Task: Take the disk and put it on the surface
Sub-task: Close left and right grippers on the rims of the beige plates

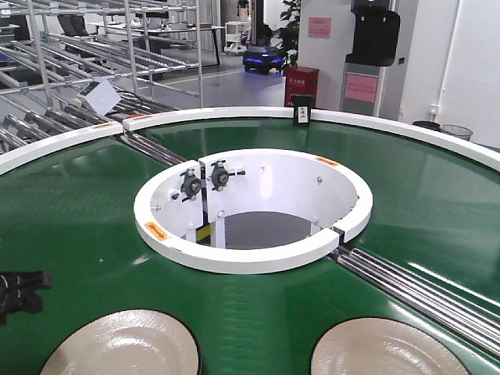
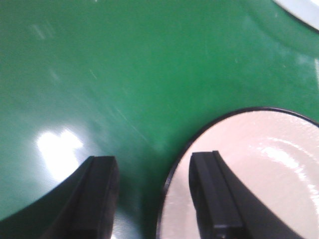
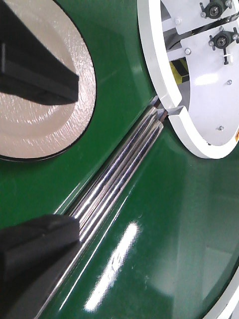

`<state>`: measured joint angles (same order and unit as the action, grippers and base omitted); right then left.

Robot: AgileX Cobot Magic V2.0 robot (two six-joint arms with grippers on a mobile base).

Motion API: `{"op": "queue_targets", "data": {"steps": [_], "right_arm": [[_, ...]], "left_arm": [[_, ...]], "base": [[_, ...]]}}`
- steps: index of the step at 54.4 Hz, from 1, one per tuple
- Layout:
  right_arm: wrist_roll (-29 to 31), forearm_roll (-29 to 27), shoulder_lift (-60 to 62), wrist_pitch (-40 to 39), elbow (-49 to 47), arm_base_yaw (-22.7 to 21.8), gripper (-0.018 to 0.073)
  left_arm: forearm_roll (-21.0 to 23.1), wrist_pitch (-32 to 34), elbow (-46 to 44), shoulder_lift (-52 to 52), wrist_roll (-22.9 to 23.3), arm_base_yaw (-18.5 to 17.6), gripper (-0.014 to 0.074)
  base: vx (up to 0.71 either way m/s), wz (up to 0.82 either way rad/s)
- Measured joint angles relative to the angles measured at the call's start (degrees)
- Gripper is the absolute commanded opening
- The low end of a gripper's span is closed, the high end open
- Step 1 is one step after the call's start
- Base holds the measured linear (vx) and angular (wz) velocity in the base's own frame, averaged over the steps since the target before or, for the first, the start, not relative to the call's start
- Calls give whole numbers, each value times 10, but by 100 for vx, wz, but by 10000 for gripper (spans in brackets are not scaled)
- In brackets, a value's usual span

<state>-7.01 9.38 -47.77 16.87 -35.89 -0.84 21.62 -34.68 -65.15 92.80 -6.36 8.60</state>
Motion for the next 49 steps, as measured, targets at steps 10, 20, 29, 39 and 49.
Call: {"op": "queue_targets", "data": {"steps": [10,20,29,39,49], "right_arm": [[0,0,0,1,0,0,530],[0,0,0,2,0,0,530],[0,0,0,2,0,0,530],[0,0,0,5,0,0,530],[0,0,0,11,0,0,530]], "left_arm": [[197,-55,-1,82,-201,54,437],[262,-118,-4,130,-362,67,437],[298,-170,-4,169,-416,67,437],[327,-185,-7,190,-443,60,436],[351,-187,-7,193,-447,46,321]], "base": [[0,0],[0,0],[0,0],[0,0],[0,0]]}}
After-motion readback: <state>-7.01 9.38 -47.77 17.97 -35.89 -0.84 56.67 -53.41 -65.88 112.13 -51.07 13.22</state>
